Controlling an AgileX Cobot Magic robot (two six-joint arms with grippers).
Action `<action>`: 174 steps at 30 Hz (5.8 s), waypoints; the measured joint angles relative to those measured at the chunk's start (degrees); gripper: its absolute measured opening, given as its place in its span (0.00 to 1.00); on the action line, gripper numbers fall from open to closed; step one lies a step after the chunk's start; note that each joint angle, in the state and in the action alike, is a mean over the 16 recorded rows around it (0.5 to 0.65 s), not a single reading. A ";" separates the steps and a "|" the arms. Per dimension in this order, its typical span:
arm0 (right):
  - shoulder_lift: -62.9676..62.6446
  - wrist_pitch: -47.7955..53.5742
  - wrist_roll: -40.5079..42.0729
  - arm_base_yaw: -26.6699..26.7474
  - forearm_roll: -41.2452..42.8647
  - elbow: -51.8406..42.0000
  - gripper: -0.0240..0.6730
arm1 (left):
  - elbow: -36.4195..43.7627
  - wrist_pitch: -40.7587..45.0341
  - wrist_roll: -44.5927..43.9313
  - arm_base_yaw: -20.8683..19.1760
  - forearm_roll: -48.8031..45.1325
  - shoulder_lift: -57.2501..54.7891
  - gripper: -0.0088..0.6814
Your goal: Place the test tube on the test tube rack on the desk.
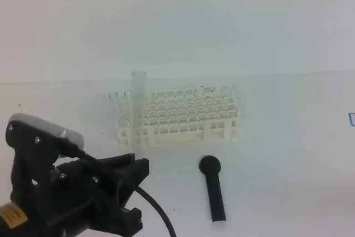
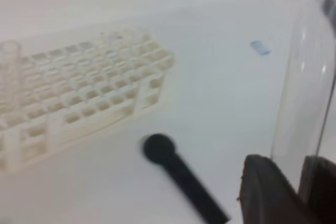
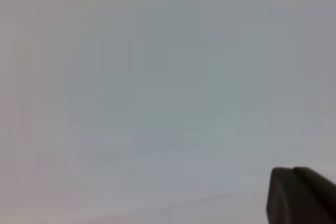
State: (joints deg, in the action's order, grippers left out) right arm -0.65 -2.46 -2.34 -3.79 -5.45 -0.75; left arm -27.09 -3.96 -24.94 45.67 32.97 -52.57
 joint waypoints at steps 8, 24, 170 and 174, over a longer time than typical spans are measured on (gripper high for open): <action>0.39 2.47 -5.13 0.04 -0.60 4.50 0.03 | 4.04 -13.12 1.99 11.24 3.82 -2.39 0.17; 12.91 26.66 35.35 15.17 -24.02 20.32 0.03 | 7.45 -40.01 10.77 22.38 -1.95 -19.91 0.17; 53.52 49.88 105.82 24.70 -90.94 26.36 0.51 | 13.93 -64.83 37.19 22.36 -33.55 -30.46 0.17; 53.53 49.77 107.20 24.70 -90.94 26.36 0.51 | 13.93 -64.83 37.82 22.36 -33.44 -30.46 0.17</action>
State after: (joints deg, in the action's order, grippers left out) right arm 52.89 47.31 104.86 20.90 -96.40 25.61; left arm -13.16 -68.79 12.89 68.03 -0.47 -83.03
